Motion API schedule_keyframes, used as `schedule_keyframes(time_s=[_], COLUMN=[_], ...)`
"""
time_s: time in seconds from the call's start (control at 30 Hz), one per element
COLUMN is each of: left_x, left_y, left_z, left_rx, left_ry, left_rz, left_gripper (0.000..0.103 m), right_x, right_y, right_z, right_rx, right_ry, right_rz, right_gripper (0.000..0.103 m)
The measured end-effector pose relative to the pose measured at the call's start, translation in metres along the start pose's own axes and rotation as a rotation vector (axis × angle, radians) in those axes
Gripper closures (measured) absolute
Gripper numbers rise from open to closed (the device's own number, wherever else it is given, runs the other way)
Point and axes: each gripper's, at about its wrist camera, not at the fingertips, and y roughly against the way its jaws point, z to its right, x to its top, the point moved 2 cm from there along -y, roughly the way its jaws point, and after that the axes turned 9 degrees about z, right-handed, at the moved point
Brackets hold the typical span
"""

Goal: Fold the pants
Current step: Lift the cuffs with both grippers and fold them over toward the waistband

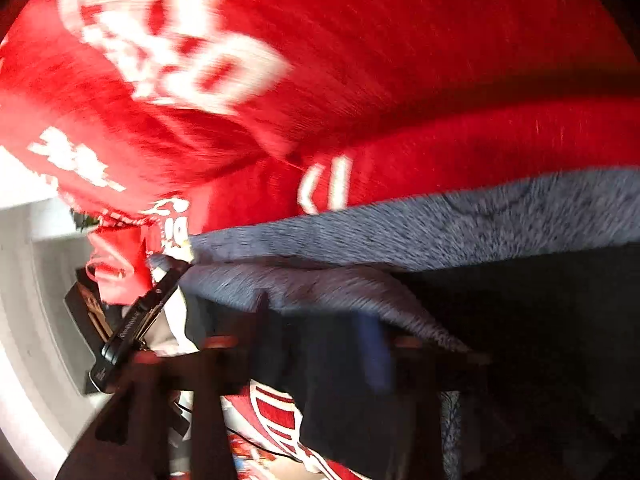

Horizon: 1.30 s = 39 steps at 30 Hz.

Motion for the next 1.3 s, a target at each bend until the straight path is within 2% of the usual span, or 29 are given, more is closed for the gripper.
schedule_keyframes(time_s=[0.13, 0.3, 0.47, 0.7, 0.73, 0.77, 0.8, 1.03, 1.2, 1.3], left_x=[-0.023, -0.070, -0.113, -0.158, -0.161, -0.164, -0.166, -0.175, -0.189, -0.196], left_y=[0.013, 0.018, 0.030, 0.052, 0.054, 0.057, 0.061, 0.056, 0.069, 0.080], left_z=[0.041, 0.112, 0.174, 0.237, 0.243, 0.251, 0.255, 0.257, 0.257, 0.258], left_rx=[-0.042, -0.173, -0.290, -0.419, -0.432, -0.449, -0.454, -0.480, -0.499, -0.539], left_ry=[-0.097, -0.178, -0.234, -0.360, -0.374, -0.388, -0.389, -0.408, -0.483, -0.499], left_rz=[-0.043, -0.160, -0.260, -0.340, -0.342, -0.343, -0.334, -0.362, -0.350, -0.356], left_gripper=[0.048, 0.048, 0.048, 0.048, 0.045, 0.026, 0.022, 0.022, 0.022, 0.022], right_x=[-0.009, -0.038, -0.088, -0.179, -0.199, -0.212, -0.231, -0.336, -0.378, -0.388], right_y=[0.036, 0.084, 0.129, 0.203, 0.215, 0.221, 0.230, 0.253, 0.247, 0.243], right_z=[-0.014, 0.004, 0.043, 0.098, 0.109, 0.116, 0.125, 0.164, 0.182, 0.186], right_rx=[-0.042, -0.145, -0.207, -0.284, -0.301, -0.310, -0.321, -0.414, -0.452, -0.420], right_ry=[0.064, 0.110, 0.025, -0.127, -0.174, -0.207, -0.256, -0.454, -0.511, -0.541], right_rz=[0.065, 0.112, 0.145, 0.290, 0.310, 0.323, 0.341, 0.442, 0.478, 0.507], right_gripper=[0.028, 0.028, 0.028, 0.028, 0.028, 0.028, 0.028, 0.028, 0.028, 0.028])
